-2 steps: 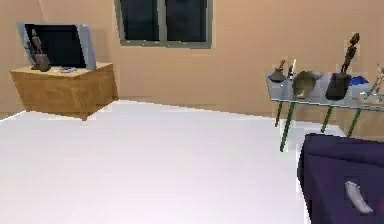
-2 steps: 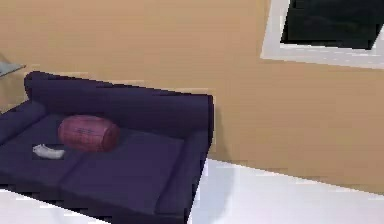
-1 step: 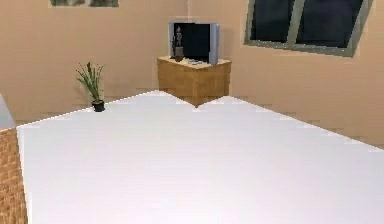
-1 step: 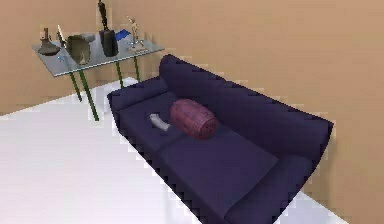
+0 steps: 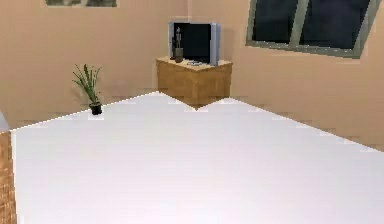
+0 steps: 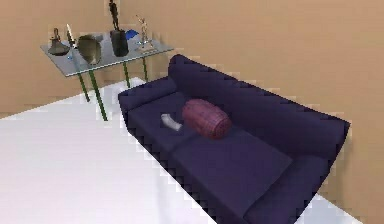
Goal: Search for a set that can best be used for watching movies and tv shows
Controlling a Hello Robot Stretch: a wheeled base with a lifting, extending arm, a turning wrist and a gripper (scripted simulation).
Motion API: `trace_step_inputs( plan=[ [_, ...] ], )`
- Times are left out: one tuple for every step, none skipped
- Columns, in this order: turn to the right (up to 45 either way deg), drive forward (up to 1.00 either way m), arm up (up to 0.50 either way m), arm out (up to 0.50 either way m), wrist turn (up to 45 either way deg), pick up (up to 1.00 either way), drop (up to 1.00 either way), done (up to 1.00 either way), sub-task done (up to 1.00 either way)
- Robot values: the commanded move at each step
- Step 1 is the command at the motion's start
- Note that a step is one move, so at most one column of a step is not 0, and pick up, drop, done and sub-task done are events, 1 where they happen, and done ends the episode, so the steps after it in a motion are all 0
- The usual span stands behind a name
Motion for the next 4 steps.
trace_step_inputs(
  plan=[
    [6.0,0.0,0.0,0.0,0.0,0.0,0.0,0.0,0.0],
    [0.0,1.0,0.0,0.0,0.0,0.0,0.0,0.0,0.0],
    [0.0,1.0,0.0,0.0,0.0,0.0,0.0,0.0,0.0],
    [9.0,0.0,0.0,0.0,0.0,0.0,0.0,0.0,0.0]
  ],
)
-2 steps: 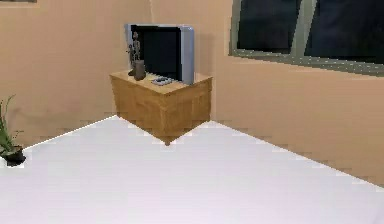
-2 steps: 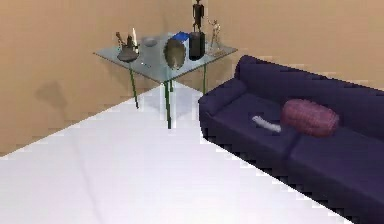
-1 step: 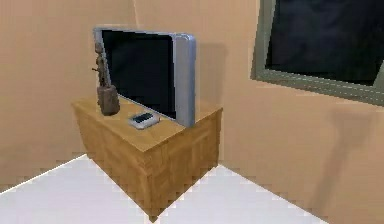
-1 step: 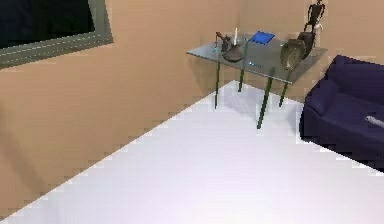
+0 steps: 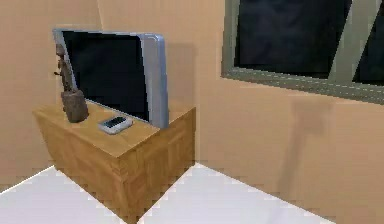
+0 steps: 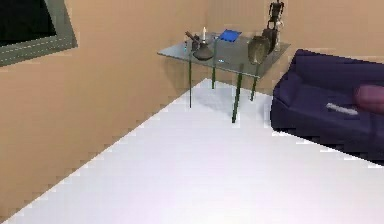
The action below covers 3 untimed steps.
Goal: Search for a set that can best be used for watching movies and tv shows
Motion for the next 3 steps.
trace_step_inputs(
  plan=[
    [0.0,0.45,0.0,0.0,0.0,0.0,0.0,0.0,0.0],
    [-24.0,0.0,0.0,0.0,0.0,0.0,0.0,0.0,0.0],
    [0.0,0.0,0.0,0.0,0.0,0.0,0.0,1.0,0.0]
  ],
)
